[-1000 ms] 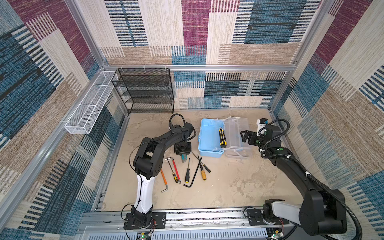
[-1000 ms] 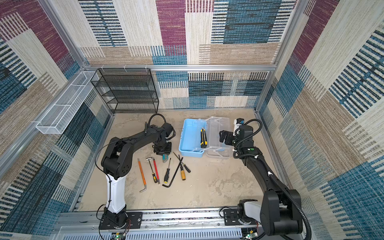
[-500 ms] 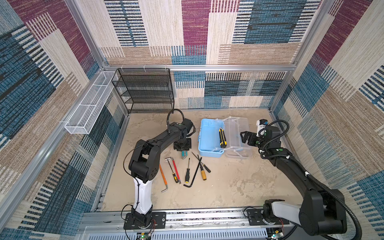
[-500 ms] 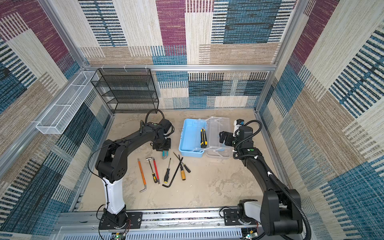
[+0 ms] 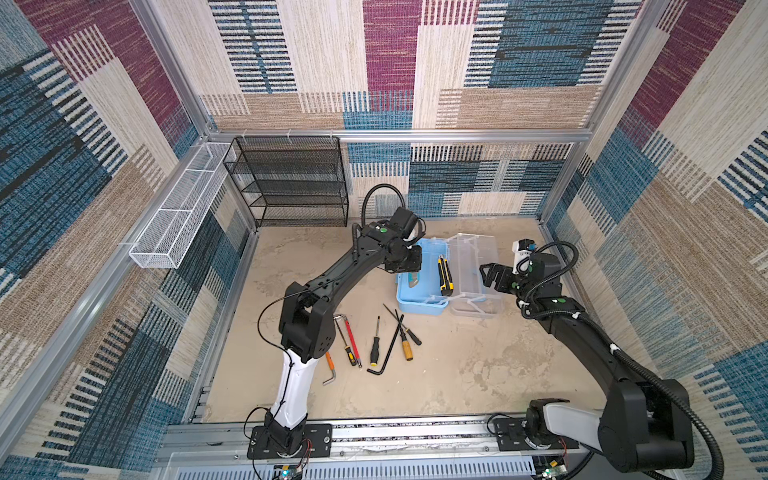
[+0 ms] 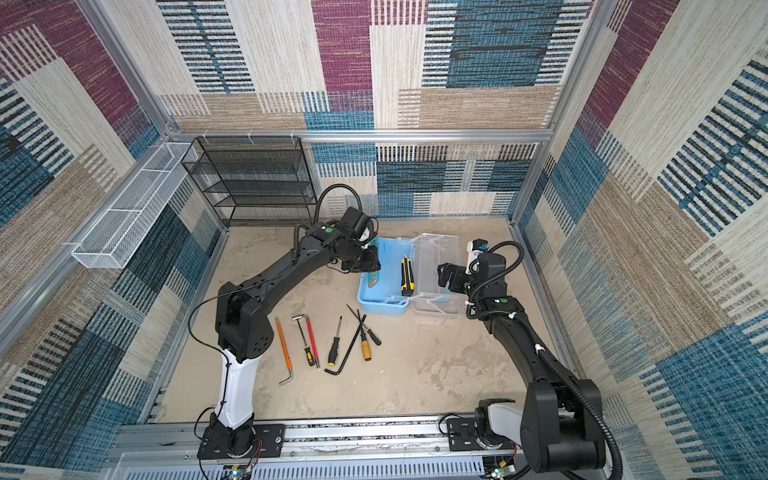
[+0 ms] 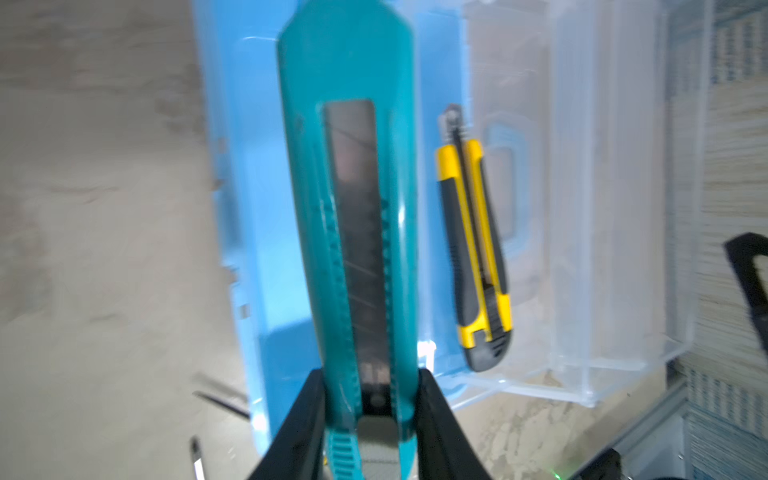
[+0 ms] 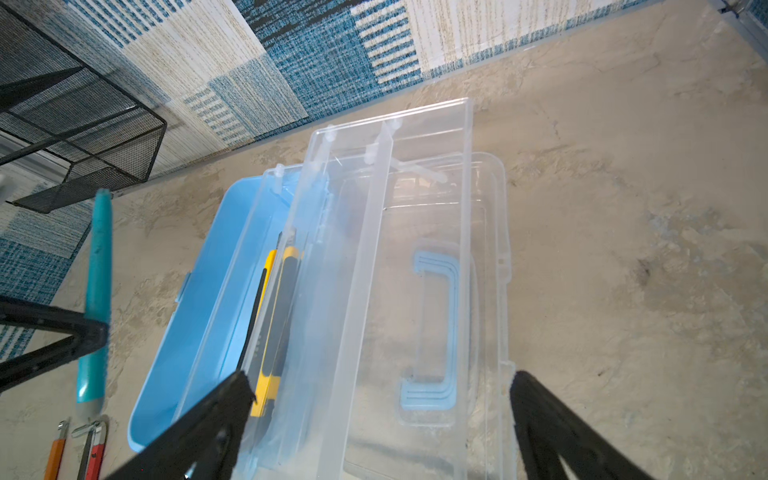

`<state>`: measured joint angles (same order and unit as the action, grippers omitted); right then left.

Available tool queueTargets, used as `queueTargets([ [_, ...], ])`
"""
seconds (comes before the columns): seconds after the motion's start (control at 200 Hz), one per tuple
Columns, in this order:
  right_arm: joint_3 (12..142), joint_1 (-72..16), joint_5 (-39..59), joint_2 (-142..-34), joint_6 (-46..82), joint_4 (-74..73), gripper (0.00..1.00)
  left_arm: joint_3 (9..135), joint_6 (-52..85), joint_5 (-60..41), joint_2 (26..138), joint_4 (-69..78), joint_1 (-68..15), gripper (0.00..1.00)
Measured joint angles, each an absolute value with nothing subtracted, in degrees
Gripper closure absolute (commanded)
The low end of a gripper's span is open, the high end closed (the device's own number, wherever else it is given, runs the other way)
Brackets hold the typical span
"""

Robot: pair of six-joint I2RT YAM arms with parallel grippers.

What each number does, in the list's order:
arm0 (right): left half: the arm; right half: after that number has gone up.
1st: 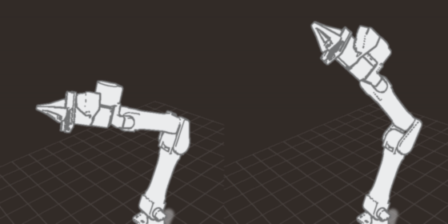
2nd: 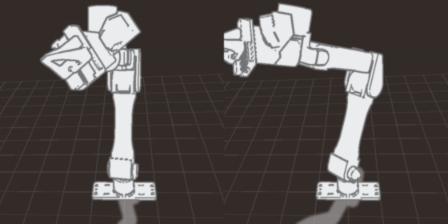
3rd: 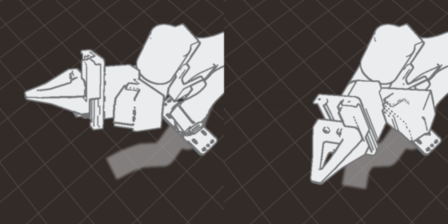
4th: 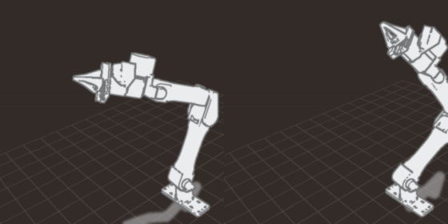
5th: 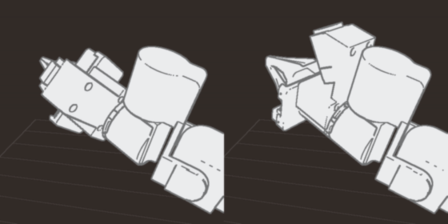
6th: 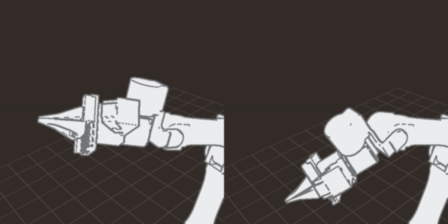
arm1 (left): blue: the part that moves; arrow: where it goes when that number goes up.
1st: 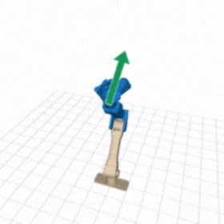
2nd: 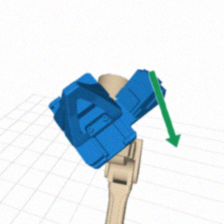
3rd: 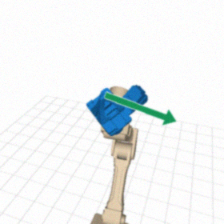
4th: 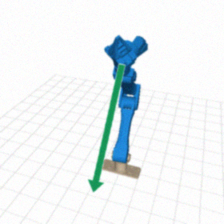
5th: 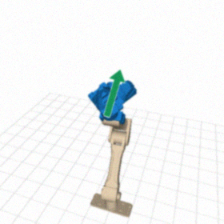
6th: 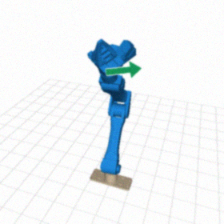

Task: Pack the tool kit
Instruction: 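Lift the teal knife with the left gripper and carry it over the box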

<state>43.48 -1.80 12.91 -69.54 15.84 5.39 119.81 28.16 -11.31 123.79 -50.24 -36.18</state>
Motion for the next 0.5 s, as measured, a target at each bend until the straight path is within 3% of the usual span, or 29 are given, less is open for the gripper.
queueTargets([
  [0.235,42.4,-1.8,12.9,-67.9,16.0,5.5,0.02,132.4,30.3,-18.3,133.0,-50.4,-38.0,0.83],
  [0.501,41.5,-1.8,12.9,-67.0,16.0,5.5,0.02,133.6,32.8,-20.5,136.1,-50.6,-38.3,0.82],
])
